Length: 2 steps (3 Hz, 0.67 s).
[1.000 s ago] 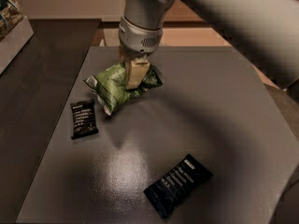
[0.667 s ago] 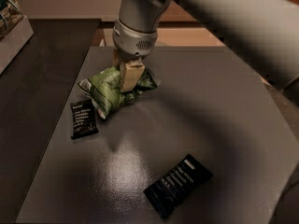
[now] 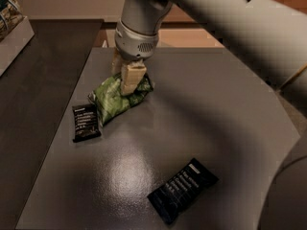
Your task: Move green jalapeno chip bag near rxbar chocolate
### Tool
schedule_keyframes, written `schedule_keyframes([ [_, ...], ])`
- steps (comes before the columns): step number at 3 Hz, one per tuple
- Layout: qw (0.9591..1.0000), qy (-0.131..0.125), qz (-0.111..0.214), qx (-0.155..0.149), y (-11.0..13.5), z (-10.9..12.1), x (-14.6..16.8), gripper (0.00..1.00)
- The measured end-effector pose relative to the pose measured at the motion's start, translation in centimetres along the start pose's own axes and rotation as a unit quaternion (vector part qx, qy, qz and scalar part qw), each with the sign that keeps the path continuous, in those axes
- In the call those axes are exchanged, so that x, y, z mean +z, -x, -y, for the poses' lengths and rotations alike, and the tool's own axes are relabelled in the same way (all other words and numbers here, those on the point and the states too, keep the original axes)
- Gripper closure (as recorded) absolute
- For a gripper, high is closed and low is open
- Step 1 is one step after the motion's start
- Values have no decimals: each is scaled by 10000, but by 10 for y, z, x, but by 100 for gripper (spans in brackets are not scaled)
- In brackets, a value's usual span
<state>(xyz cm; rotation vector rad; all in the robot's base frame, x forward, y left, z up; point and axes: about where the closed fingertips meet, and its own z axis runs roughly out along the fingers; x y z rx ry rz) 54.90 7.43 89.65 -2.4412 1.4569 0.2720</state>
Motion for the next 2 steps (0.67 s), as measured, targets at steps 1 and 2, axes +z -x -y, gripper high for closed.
schedule_keyframes([
  [1,10000,-24,5,-12,1,1,0,0],
  [2,10000,-25,5,-12,2,1,0,0],
])
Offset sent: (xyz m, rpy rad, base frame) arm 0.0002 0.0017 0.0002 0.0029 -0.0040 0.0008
